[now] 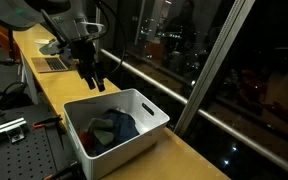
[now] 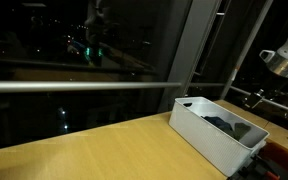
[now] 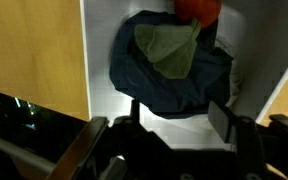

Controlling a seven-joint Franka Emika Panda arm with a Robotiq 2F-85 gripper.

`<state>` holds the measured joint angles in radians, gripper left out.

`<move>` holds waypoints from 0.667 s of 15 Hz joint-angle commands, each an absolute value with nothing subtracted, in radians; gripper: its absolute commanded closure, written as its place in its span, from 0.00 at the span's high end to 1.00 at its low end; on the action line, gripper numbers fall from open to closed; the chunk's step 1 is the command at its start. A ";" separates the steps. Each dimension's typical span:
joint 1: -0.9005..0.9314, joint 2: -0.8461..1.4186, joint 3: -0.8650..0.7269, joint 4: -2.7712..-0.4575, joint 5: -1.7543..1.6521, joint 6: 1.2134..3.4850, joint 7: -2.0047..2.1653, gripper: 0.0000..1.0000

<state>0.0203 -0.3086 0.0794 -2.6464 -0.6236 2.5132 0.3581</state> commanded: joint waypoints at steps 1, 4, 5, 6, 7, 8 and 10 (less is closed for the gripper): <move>0.005 -0.324 0.124 -2.663 -0.624 2.544 0.366 0.99; 0.012 -0.311 0.154 -2.662 -0.619 2.553 0.381 1.00; 0.011 -0.303 0.163 -2.658 -0.619 2.554 0.386 1.00; 0.005 -0.308 0.157 -2.655 -0.613 2.535 0.365 1.00; 0.007 -0.306 0.164 -2.655 -0.614 2.535 0.370 1.00; 0.008 -0.305 0.167 -2.655 -0.614 2.535 0.373 1.00; 0.008 -0.305 0.168 -2.655 -0.614 2.535 0.373 1.00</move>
<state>0.0206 -0.3031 0.1545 -2.6552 -0.6230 2.5348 0.3801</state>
